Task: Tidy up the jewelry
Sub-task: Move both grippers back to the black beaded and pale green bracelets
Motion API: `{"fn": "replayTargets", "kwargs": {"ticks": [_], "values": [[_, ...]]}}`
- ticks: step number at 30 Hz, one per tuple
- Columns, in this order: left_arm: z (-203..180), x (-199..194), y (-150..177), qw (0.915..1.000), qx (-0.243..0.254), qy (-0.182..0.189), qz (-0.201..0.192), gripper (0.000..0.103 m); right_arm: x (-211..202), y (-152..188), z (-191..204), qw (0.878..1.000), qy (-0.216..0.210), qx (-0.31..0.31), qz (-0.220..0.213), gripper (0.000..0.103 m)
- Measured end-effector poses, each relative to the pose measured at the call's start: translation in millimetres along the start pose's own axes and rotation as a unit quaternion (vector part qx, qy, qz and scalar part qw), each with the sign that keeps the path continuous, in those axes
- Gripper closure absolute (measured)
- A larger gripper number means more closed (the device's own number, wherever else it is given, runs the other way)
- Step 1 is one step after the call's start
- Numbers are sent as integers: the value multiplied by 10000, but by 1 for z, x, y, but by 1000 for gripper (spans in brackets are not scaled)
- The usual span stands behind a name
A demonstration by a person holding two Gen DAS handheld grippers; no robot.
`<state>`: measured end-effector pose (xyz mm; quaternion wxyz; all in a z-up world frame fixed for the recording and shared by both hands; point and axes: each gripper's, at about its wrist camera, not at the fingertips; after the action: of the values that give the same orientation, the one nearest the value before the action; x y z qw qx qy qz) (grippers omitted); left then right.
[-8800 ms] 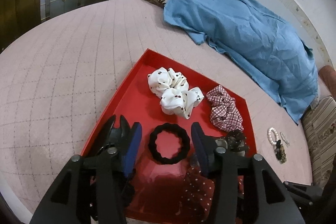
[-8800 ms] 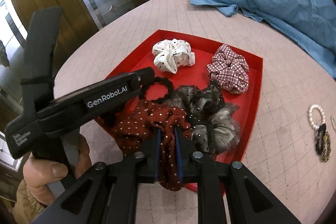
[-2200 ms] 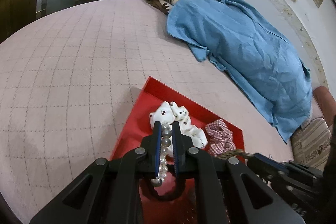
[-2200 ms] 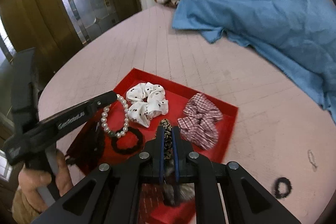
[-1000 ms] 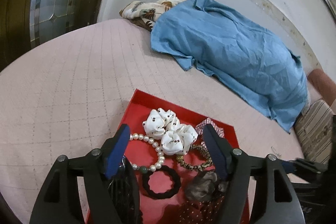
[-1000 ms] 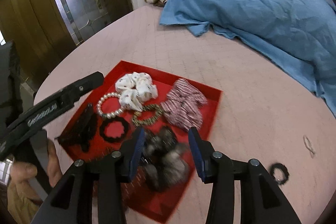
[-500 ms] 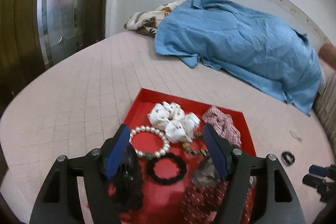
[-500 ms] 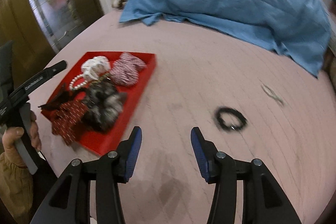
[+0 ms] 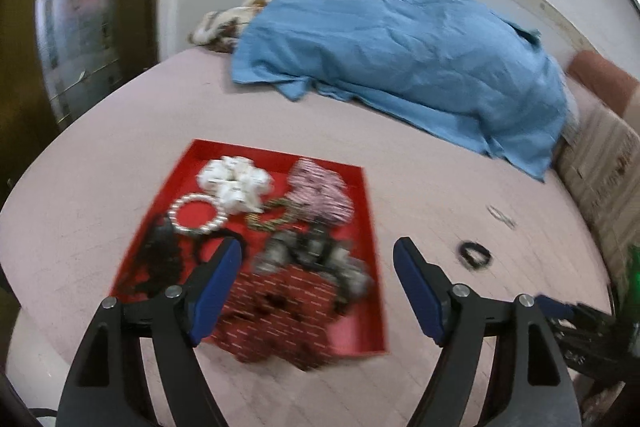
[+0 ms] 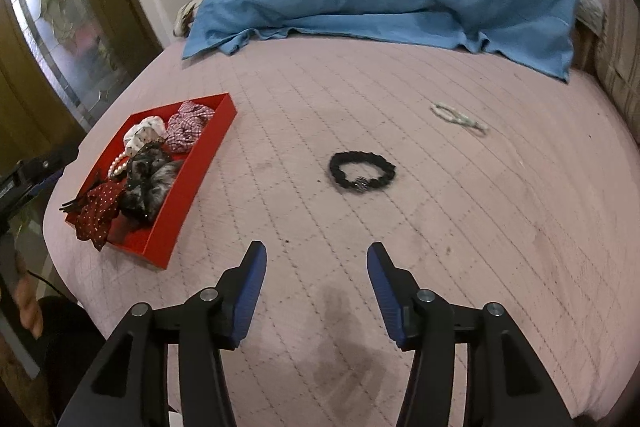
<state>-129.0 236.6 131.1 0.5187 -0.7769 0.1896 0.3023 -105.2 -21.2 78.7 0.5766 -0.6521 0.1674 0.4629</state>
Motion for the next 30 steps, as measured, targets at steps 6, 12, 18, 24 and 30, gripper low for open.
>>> {"fn": "replayTargets", "kwargs": {"ticks": [6,12,18,24,30], "values": [[-50,-3,21,9981,576,118,202,25,-9,16,-22,9997,51,201,-88,42],[-87,2,37,9944,973,119,390,25,-16,34,-51,9986,108,502,-140,42],[-118,8,54,9892,1339,120,578,25,-25,51,-75,9974,246,632,-254,38],[-147,17,74,9819,1729,126,767,25,-28,63,-97,9955,260,854,-311,38],[-165,28,84,9769,1928,85,914,25,-29,68,-111,9939,271,1004,-370,38]]}}
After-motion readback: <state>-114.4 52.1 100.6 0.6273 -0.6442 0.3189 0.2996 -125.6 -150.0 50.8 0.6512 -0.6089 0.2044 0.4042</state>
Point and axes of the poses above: each gripper's, at about its wrist camera, not at the fingertips, and x roughly the way its jaws point, z to its left, y to its underside, and after that the axes turned 11 degrees about -x, right-handed
